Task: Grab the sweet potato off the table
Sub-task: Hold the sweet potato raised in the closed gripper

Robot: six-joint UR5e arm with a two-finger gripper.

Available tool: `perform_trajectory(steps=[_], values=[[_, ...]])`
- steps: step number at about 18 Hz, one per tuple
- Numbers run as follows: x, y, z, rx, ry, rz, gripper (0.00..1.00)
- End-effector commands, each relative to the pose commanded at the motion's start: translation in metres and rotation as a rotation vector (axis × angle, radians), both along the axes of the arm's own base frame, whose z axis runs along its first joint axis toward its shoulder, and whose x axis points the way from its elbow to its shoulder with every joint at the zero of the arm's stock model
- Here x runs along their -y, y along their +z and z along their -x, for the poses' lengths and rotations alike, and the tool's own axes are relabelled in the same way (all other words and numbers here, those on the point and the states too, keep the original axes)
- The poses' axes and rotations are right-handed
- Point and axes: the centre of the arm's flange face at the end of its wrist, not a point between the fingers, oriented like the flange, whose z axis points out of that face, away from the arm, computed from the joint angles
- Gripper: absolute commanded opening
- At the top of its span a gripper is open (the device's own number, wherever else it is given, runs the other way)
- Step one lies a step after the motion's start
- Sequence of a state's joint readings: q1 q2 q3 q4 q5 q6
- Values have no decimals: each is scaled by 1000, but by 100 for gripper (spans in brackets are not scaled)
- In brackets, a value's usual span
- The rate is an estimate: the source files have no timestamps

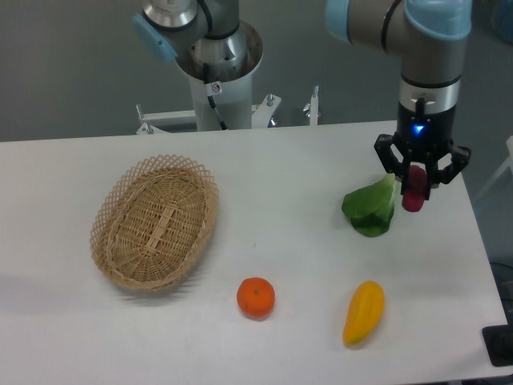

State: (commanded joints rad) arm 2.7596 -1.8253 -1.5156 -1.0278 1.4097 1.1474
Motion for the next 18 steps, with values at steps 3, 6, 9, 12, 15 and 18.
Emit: perform_trajectory(steps=[3,6,9,12,15,18], values=[[-2,-5,1,7,3,2,14],[-2,-9,2,12,6,7,13],[-2,-8,1,12,5,4,13],[-4,-9,2,10,4,4,13],[-3,-8,1,9,2,5,13],[-2,-7,1,7,4,5,13]])
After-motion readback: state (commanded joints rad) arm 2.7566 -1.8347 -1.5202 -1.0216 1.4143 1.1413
